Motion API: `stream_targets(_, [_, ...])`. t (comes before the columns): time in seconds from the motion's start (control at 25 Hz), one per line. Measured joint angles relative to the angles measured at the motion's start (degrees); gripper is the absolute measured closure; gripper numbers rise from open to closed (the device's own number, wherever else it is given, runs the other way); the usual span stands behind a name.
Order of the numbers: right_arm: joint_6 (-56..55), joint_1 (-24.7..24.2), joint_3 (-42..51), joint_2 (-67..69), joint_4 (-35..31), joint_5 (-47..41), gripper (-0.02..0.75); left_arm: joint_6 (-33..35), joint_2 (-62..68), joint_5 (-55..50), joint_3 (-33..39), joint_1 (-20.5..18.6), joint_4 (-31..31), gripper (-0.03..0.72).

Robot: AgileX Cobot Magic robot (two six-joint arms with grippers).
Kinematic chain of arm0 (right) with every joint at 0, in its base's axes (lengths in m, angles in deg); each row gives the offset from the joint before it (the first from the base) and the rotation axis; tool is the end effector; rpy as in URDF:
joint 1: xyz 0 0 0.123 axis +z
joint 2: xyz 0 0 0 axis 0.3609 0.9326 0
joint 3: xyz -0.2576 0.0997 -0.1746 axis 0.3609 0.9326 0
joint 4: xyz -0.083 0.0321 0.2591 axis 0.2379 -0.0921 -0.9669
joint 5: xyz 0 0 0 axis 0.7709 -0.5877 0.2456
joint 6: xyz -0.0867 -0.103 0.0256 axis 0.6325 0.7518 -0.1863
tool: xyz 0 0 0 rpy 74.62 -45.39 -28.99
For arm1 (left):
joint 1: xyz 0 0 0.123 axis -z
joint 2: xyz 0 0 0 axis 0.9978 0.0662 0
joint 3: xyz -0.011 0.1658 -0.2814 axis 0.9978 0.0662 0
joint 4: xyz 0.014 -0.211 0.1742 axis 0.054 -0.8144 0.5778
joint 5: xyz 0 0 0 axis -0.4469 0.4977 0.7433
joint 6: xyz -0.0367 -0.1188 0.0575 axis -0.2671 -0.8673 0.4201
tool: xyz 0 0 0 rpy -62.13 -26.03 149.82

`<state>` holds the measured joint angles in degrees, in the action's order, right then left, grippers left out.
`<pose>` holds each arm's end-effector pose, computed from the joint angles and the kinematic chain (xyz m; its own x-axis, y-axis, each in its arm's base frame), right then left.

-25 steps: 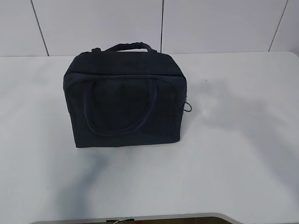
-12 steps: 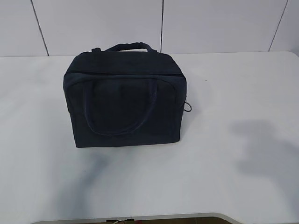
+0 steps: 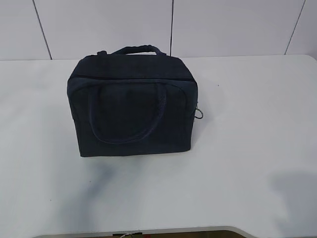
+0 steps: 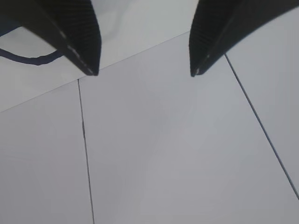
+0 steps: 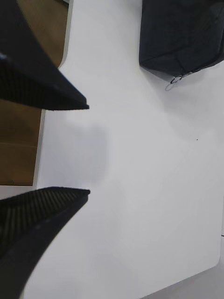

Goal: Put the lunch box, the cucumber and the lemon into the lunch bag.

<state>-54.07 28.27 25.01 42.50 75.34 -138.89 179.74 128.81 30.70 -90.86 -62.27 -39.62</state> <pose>0.0063 -0.0014 0.3004 -0.4372 -0.1320 -0.8896 -0.1439 0.9867 -0.0757 0.2772 -0.0984 0.4238 -0.0376 0.2110 -0.9768 0.2607 0.9457 0.1943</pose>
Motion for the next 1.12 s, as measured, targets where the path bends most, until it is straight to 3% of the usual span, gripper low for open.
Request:
stream_targets(0.44, [-1.03,0.0,6.42,-4.3,2.5,-0.75,0.31,0.0,0.0,1.26,0.0,0.0,0.0,0.257])
stream_targets(1.12, [-1.07,0.0,6.78,-4.3,2.5,-1.18,0.31,0.0,0.0,1.36,0.0,0.0,0.0,0.257])
